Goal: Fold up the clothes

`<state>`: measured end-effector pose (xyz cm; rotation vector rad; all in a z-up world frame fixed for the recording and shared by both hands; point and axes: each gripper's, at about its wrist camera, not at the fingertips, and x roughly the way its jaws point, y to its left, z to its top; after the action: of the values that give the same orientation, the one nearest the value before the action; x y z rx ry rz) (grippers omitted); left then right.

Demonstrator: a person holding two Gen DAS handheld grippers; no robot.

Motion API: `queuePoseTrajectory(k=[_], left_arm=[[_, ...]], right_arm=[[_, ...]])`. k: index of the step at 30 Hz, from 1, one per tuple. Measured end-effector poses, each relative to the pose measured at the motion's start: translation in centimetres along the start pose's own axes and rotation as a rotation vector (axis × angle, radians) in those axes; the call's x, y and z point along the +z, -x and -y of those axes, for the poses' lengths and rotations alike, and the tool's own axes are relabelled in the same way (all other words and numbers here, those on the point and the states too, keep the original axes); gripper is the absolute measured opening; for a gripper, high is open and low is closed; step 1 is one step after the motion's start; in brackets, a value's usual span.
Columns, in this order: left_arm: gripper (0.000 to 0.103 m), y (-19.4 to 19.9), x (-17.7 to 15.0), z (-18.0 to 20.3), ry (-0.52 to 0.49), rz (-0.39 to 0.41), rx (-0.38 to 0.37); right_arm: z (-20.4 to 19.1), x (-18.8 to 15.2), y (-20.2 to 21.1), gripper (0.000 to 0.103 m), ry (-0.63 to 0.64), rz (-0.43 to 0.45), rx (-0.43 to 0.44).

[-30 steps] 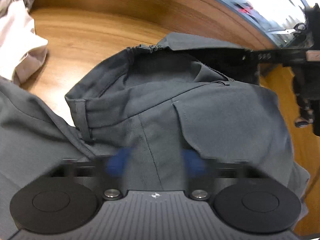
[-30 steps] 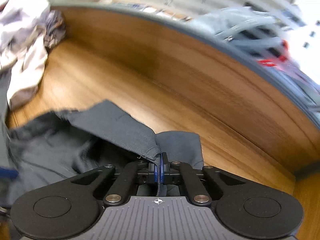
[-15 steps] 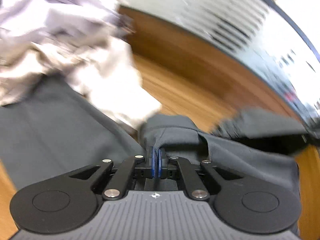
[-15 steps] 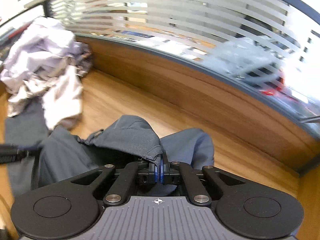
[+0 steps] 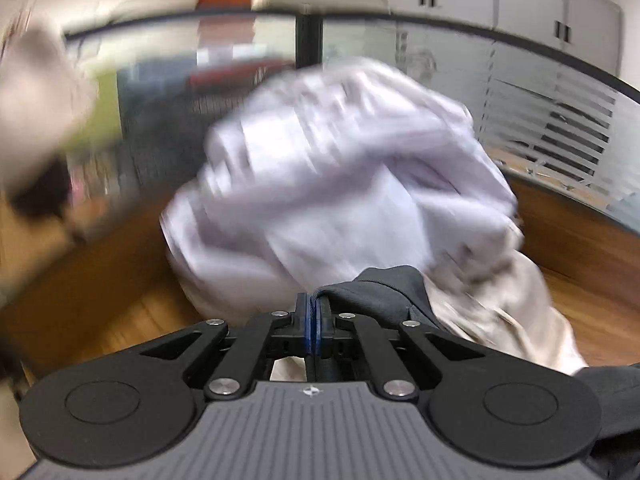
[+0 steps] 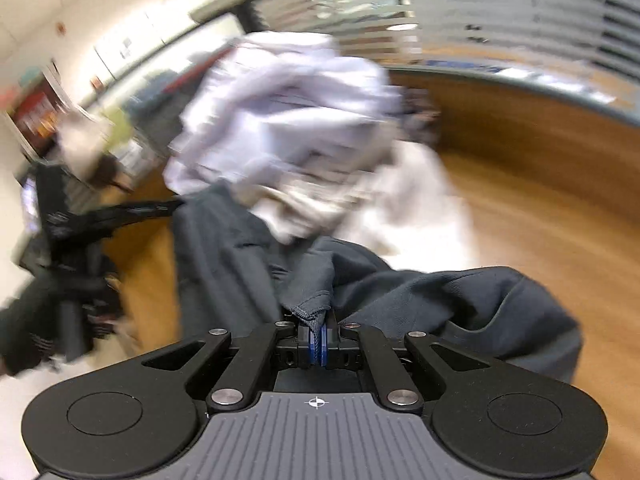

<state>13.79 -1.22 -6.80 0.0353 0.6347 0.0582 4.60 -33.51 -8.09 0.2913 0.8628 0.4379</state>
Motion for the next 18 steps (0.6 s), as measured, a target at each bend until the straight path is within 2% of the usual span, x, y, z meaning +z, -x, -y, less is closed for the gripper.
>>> queuePoseTrajectory(k=[4,6,8,10,13,18], left_arm=[[0.002,-0.8,5.9,-3.2,-0.067,0.096,-0.009],[0.002,-0.7,8.8,-3.0,-0.092,0.143,-0.046],[0.002,-0.5,11.0,-1.6,-0.129,0.190,-0.101],[0.002,0.1,12.6,1.0,-0.177,0.236,-0.174],[0.002,1.0,13.9,6.8,-0.254,0.288,-0.298],[0.002,3.4,13.3,19.4,-0.390,0.336,-0.523]], right_arm=[[-3.8,1.7,-1.3,0.005,-0.113,0.081,0.128],[-3.8,2.2,-0.7,0.005,-0.206,0.138,0.158],[-2.3,2.0,0.8,0.005,-0.318,0.202,0.148],[0.0,1.0,3.1,0.005,-0.424,0.273,0.098],[3.7,-1.9,7.8,0.005,-0.540,0.371,-0.041],[9.1,-9.1,16.0,0.005,-0.720,0.471,-0.274]])
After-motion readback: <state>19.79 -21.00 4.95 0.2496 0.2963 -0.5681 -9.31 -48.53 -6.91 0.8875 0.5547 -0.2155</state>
